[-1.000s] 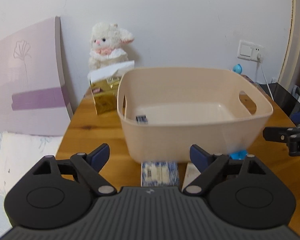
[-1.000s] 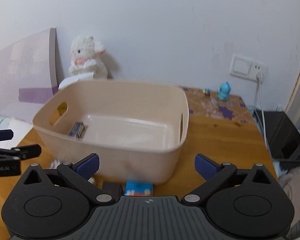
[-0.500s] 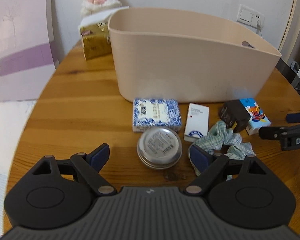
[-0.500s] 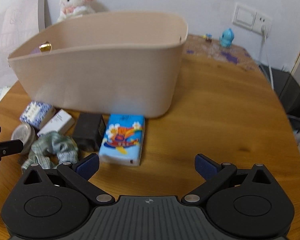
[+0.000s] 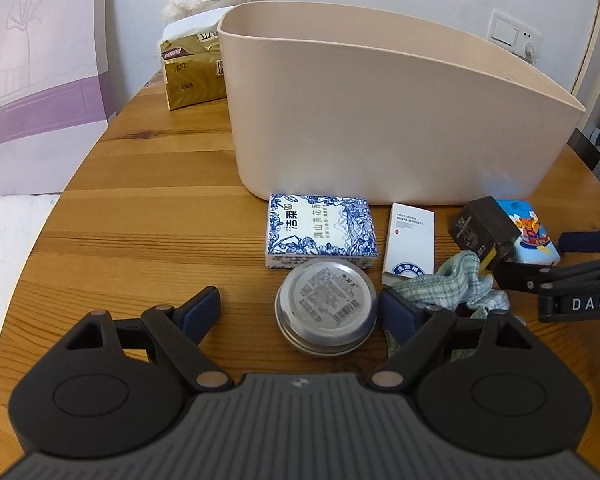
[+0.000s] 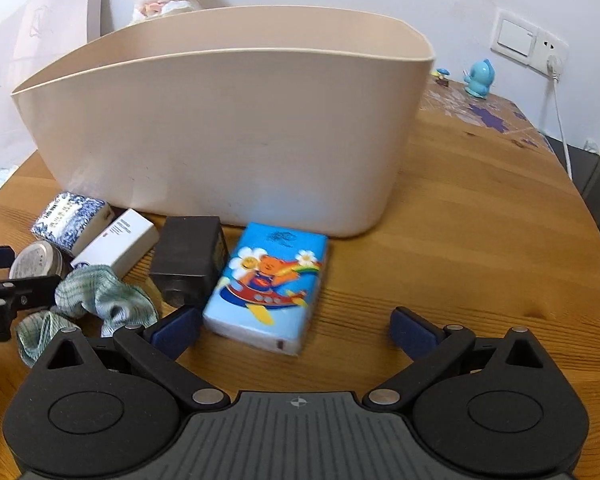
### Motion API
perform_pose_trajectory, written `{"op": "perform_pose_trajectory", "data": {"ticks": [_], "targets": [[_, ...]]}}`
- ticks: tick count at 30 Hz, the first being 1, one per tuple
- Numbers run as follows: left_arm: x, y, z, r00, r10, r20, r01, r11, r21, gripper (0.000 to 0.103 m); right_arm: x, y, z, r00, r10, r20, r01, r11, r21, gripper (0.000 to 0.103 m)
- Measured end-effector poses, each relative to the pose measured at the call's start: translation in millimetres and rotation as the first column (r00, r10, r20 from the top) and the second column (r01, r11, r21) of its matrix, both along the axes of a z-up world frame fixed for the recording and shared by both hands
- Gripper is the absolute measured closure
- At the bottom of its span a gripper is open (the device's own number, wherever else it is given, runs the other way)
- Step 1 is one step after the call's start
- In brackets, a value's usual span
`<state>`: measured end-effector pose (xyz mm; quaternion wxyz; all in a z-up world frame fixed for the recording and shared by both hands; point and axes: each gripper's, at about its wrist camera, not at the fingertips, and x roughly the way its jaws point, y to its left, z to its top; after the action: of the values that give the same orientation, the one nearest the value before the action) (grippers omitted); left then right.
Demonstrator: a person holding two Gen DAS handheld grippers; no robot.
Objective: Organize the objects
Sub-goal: 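Grasp the silver tin with left tool while right tool grasps blue tissue pack, then carry tin and tissue pack into the bin and open both tools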
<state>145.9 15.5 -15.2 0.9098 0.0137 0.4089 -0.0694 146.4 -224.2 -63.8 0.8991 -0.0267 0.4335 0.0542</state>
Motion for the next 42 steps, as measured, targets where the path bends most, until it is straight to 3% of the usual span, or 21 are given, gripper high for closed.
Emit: {"op": "perform_pose_trajectory", "data": {"ticks": [5,7,10,12,14,27,35,42], "targets": [[-2,-2,-1,1.0,-0.019,0.023,0.018,0.999,0.04,0.025,1,7,0,1.0,0.012,0.018,-0.012,1.0,-0.002,0.0],[-1,-1,-1,0.999,-0.018,0.028,0.017,0.999,0.037,0.03,2,7,0,0.999,0.016,0.029,-0.016,1.0,0.007,0.005],[-1,0,1,0.999,-0.015,0.037,0.014,0.999,0.03,0.047,-1,6,3,0.999,0.018,0.046,-0.018,1.0,0.012,0.024],[0,-1,1,0.999,-0.014,0.036,0.012,0.999,0.03,0.047,-4,5,7,0.999,0.022,0.045,-0.023,1.0,0.015,0.046],[-1,-1,1,0.999,-0.015,0.039,0.014,0.999,0.029,0.047,-6,4,9,0.999,0.019,0.048,-0.019,1.0,0.007,0.058],[-25,-1,14,0.997,-0.023,0.067,0.023,1.0,0.005,0.047,-27,-5,30,0.997,-0.019,0.074,0.016,0.999,0.042,0.061],[-43,7,53,0.985,-0.008,0.173,0.008,1.0,0.001,0.047,-54,-13,84,0.981,-0.023,0.194,0.006,0.996,0.085,0.061],[-45,9,101,0.953,-0.003,0.302,0.005,1.0,-0.006,0.047,-55,-19,140,0.942,-0.033,0.335,-0.004,0.994,0.11,0.061]]}}
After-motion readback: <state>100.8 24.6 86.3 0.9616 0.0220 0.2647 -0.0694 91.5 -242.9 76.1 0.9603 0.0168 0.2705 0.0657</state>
